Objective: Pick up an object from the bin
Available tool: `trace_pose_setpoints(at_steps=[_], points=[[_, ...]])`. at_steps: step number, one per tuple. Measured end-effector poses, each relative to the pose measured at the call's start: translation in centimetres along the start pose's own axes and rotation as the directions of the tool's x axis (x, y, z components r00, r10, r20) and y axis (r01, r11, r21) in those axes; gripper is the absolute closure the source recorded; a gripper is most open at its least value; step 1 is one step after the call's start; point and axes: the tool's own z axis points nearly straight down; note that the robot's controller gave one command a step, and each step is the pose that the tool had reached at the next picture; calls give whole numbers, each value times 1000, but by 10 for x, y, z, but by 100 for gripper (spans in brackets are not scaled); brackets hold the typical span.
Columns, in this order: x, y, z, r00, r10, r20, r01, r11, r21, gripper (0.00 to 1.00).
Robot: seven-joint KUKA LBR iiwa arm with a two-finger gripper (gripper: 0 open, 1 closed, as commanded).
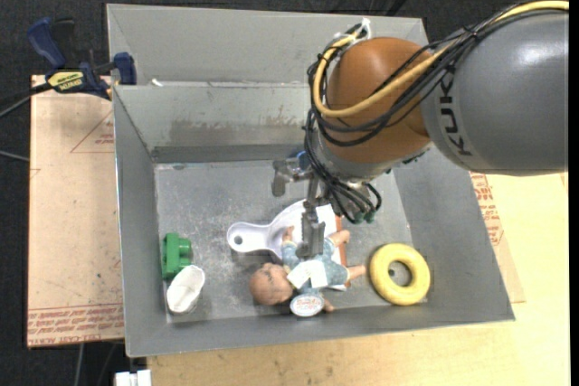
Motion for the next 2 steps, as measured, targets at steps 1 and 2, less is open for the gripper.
trace_pose_setpoints(at_steps=[1, 2], points=[[-5, -21, 32, 1000, 10, 7, -10, 1000, -1, 0], [-20, -18, 59, 1000, 2, 1, -2, 1000, 0, 0]])
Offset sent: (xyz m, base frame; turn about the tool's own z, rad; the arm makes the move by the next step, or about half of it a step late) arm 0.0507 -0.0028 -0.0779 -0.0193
